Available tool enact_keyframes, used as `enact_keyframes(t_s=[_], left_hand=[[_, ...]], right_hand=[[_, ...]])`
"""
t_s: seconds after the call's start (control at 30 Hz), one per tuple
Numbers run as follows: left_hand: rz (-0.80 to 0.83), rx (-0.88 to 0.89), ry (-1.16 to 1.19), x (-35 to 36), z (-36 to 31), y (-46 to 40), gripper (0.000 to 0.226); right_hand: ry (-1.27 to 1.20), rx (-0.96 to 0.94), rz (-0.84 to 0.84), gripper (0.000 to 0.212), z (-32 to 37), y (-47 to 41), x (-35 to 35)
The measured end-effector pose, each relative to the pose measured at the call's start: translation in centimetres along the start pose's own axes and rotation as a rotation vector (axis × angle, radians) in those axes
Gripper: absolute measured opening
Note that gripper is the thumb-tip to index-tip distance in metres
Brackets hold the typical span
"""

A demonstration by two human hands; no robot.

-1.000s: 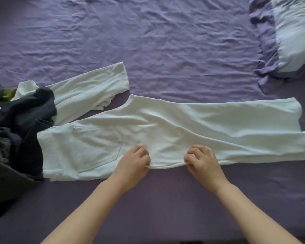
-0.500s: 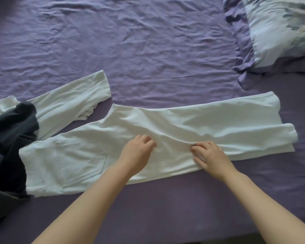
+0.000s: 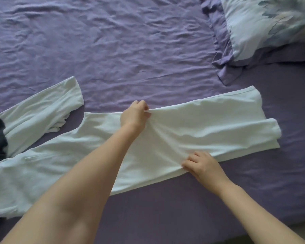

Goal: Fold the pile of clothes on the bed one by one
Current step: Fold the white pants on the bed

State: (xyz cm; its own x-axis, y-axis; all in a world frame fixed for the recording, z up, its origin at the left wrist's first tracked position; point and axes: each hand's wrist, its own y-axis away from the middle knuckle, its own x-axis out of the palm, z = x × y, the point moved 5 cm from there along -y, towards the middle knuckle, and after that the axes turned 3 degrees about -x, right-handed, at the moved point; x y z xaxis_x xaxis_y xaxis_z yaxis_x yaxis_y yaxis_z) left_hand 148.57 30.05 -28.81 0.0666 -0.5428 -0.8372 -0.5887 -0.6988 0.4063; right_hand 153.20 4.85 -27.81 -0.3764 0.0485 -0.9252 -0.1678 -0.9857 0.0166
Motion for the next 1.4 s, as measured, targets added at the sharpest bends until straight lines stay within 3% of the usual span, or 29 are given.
enact_keyframes(t_s=[0.1, 0.23, 0.37, 0.53, 0.6, 0.67, 0.73, 0.83, 1.03, 1.2, 1.27, 1.33, 1.4], left_hand=[[-0.028, -0.009, -0.036, 0.5, -0.2, -0.2, 0.019], [-0.023, 0.178, -0.373, 1.5, -1.9, -0.7, 0.033], [0.150, 0.132, -0.223, 2.3, -2.9, -2.3, 0.030], [0.077, 0.158, -0.192, 3.2, -3.7, -2.1, 0.028], [0.161, 0.183, -0.214, 4.3, -5.1, -1.9, 0.032], [0.245, 0.189, -0.171, 4.7, -7.3, -2.3, 0.034], [0.298, 0.208, -0.118, 5.2, -9.7, -2.9, 0.031], [0.320, 0.269, -0.049, 6.3, -13.5, -3.2, 0.033], [0.257, 0.316, -0.005, 8.6, -19.1, -4.6, 0.034], [0.204, 0.407, -0.004, 10.0, -22.7, -5.2, 0.026], [0.159, 0.298, 0.008, 9.7, -22.9, -6.0, 0.025], [0.108, 0.167, 0.012, 9.3, -22.3, -6.7, 0.023], [0.088, 0.200, -0.094, 9.6, -22.4, -6.6, 0.026]], right_hand=[[-0.010, 0.028, -0.009, 0.020, 0.1, 0.9, 0.5], [-0.013, -0.002, 0.072, 0.040, 0.7, 0.5, 1.5], [-0.008, -0.027, -0.037, 0.042, 1.0, 0.1, 1.4], [-0.060, -0.028, 0.036, 0.027, 1.1, 1.3, 1.8], [-0.158, 0.099, 0.049, 0.014, -0.3, 1.8, 1.4], [-0.195, 0.361, -0.116, 0.017, -3.5, 2.9, -0.2], [-0.103, 0.654, -0.279, 0.020, -7.3, 4.9, -2.0], [-0.021, 0.914, -0.309, 0.025, -11.6, 7.1, -3.6], [0.109, 0.985, -0.405, 0.034, -16.2, 8.5, -5.8], [-0.078, 1.187, -0.544, 0.041, -18.7, 10.2, -6.5], [-0.124, 1.200, -0.610, 0.035, -19.4, 11.0, -7.1], [-0.069, 1.165, -0.559, 0.026, -19.7, 11.4, -7.2], [-0.096, 1.167, -0.529, 0.021, -19.8, 11.7, -6.8]])
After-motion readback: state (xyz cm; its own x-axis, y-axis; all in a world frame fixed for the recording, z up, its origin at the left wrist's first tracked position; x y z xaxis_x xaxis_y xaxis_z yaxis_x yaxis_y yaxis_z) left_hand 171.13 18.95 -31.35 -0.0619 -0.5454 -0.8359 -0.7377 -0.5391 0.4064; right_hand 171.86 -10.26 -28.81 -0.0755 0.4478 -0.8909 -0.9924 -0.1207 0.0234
